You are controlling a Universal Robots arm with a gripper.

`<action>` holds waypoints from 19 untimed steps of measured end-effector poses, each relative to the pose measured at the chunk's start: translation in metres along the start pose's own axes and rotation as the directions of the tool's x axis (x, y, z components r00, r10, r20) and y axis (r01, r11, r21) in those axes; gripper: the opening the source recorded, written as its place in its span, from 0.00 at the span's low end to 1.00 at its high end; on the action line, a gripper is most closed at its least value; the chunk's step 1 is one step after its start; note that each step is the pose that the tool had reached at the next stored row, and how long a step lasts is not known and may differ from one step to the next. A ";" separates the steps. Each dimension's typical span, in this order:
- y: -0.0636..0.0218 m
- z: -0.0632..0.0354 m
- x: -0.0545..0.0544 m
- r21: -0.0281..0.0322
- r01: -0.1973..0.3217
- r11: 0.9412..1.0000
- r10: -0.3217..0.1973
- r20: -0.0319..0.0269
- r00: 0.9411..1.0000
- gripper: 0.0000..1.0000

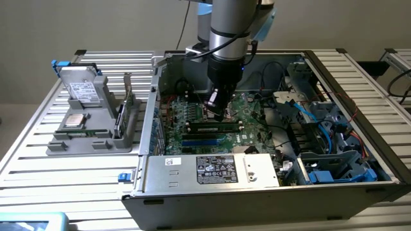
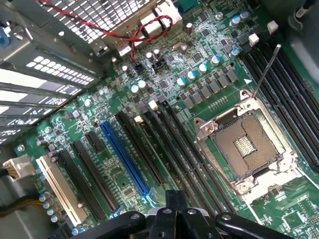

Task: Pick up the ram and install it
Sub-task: 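Press down the ram until it locks into place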

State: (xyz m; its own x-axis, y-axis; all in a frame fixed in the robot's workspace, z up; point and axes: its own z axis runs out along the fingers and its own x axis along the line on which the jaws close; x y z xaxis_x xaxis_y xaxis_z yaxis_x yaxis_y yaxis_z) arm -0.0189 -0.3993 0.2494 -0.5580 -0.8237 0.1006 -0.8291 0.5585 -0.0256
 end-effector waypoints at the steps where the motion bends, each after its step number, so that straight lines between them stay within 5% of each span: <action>1: 0.0000 0.0000 0.000 -0.001 -0.014 1.000 0.014 0.000 1.000 0.11; 8: 0.0000 0.0000 0.000 -0.006 -0.100 0.995 0.100 0.000 0.995 0.11; 15: 0.0000 0.0000 0.000 -0.012 -0.187 0.982 0.187 -0.001 0.982 0.11; 17: 0.0000 -0.0001 0.000 -0.015 -0.205 0.979 0.205 0.001 0.979 0.11; 19: 0.0000 0.0001 0.000 -0.011 -0.217 0.976 0.217 0.007 0.976 0.11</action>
State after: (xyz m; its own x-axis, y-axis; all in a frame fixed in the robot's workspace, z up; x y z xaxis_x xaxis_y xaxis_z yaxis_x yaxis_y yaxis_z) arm -0.0188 -0.3993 0.2493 -0.7247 -0.6838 0.0857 -0.6881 0.7248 -0.0357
